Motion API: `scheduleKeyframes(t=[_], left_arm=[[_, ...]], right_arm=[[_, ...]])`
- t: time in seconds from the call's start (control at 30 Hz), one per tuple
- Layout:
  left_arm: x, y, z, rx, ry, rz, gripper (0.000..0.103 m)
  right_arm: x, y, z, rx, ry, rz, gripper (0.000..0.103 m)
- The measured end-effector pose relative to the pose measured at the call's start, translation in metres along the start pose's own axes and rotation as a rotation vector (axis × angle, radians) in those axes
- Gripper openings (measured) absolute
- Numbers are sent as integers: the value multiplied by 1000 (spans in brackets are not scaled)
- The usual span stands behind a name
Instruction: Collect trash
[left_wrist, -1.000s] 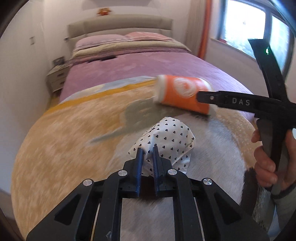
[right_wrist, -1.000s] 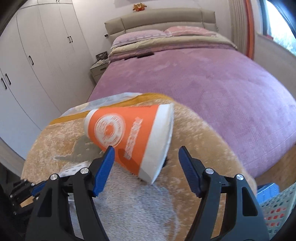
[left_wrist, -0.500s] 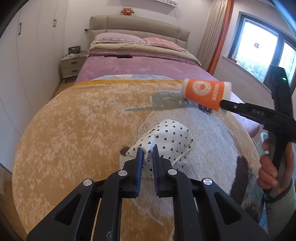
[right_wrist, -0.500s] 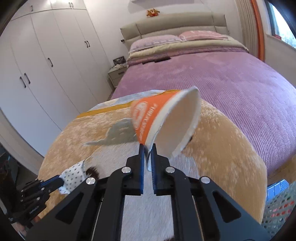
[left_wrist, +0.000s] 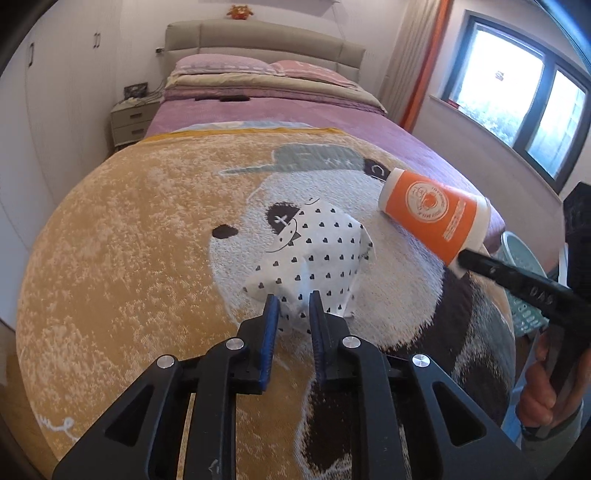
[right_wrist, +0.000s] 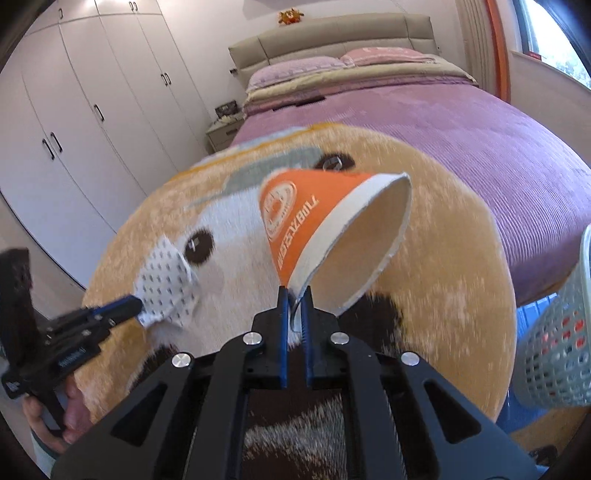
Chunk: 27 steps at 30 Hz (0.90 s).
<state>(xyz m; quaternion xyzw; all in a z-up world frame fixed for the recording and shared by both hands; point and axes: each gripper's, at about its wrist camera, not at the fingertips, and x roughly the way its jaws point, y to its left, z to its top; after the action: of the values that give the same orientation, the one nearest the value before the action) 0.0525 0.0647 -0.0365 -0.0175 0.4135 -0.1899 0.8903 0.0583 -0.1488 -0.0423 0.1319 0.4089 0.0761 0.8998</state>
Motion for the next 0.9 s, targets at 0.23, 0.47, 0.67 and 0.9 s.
scheduleKeyframes(t=[0.23, 0.47, 0.67, 0.9], left_arm=[[-12, -3, 5, 34, -26, 15, 52], [4, -16, 26, 149, -4, 33, 69], [36, -14, 33, 192, 65, 77, 76], [52, 0, 29, 143, 107, 52, 76]], right_arm=[[0, -4, -18, -24, 41, -6, 6], [-12, -17, -26, -39, 37, -18, 12], [-21, -32, -32, -33, 22, -45, 40], [-38, -49, -24, -13, -48, -54, 47]])
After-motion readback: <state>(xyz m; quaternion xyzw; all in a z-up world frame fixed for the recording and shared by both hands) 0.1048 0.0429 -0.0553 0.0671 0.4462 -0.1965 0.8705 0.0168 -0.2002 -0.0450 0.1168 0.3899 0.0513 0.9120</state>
